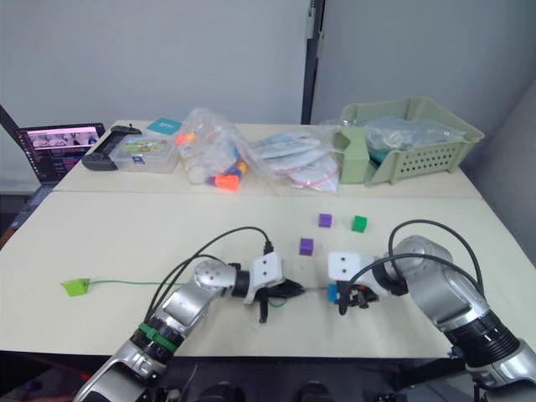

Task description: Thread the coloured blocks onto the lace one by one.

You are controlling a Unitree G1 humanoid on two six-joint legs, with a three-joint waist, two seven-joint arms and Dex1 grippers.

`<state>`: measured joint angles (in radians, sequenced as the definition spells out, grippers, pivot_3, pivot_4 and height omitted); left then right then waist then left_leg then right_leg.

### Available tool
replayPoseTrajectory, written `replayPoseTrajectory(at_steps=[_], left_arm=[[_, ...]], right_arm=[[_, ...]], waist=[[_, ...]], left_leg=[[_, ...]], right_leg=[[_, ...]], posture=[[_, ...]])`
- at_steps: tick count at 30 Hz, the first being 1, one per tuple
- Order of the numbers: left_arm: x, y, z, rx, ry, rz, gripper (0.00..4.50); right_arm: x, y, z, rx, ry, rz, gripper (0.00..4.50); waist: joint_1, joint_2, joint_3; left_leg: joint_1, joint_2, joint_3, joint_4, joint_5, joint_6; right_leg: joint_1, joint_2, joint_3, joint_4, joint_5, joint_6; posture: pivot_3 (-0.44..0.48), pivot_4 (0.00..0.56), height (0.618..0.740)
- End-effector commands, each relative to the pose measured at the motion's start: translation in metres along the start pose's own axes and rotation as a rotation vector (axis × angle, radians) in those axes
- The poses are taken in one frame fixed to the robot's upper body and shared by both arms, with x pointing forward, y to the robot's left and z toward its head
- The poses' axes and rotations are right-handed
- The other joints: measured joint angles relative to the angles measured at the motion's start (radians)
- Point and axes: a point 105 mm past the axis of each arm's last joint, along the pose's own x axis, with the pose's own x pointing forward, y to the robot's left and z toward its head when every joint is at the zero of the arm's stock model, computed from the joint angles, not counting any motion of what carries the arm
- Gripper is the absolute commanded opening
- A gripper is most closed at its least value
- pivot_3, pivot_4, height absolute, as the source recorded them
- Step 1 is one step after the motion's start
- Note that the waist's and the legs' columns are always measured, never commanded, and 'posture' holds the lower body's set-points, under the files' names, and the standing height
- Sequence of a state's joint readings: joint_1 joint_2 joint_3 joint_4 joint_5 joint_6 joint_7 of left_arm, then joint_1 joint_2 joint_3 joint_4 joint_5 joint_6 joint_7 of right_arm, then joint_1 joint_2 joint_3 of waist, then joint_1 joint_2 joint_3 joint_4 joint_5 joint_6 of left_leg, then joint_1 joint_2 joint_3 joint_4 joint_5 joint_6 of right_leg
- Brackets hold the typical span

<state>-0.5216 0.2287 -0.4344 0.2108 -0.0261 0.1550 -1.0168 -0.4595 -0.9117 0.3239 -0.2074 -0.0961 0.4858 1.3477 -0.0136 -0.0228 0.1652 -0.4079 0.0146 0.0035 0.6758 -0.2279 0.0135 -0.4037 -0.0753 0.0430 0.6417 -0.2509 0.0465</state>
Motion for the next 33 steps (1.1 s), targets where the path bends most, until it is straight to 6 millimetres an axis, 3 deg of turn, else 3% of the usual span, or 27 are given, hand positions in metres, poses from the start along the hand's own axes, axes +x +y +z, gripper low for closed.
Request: replayPoseTrajectory(at_steps=[1, 33], left_arm=[[0.0026, -0.0019, 0.0124, 0.039, -0.024, -0.023, 0.00], [-0.0037, 0.0016, 0.0173, 0.065, -0.036, 0.011, 0.00]], right_arm=[[0.0059, 0.0035, 0.0074, -0.019, -0.025, 0.024, 1.34], [0.0149, -0.0027, 0.0065, -0.020, -0.017, 0.042, 1.34]], waist=[[0.000, 0.000, 0.000], [-0.004, -0.001, -0.001]], left_leg=[[0.000, 0.000, 0.000, 0.000, 0.000, 0.000], [0.002, 0.001, 0.000, 0.000, 0.000, 0.000]], right_leg=[[0.000, 0.000, 0.000, 0.000, 0.000, 0.000], [0.001, 0.001, 0.000, 0.001, 0.000, 0.000]], posture=[[0.000, 0.150, 0.740], [0.000, 0.150, 0.740]])
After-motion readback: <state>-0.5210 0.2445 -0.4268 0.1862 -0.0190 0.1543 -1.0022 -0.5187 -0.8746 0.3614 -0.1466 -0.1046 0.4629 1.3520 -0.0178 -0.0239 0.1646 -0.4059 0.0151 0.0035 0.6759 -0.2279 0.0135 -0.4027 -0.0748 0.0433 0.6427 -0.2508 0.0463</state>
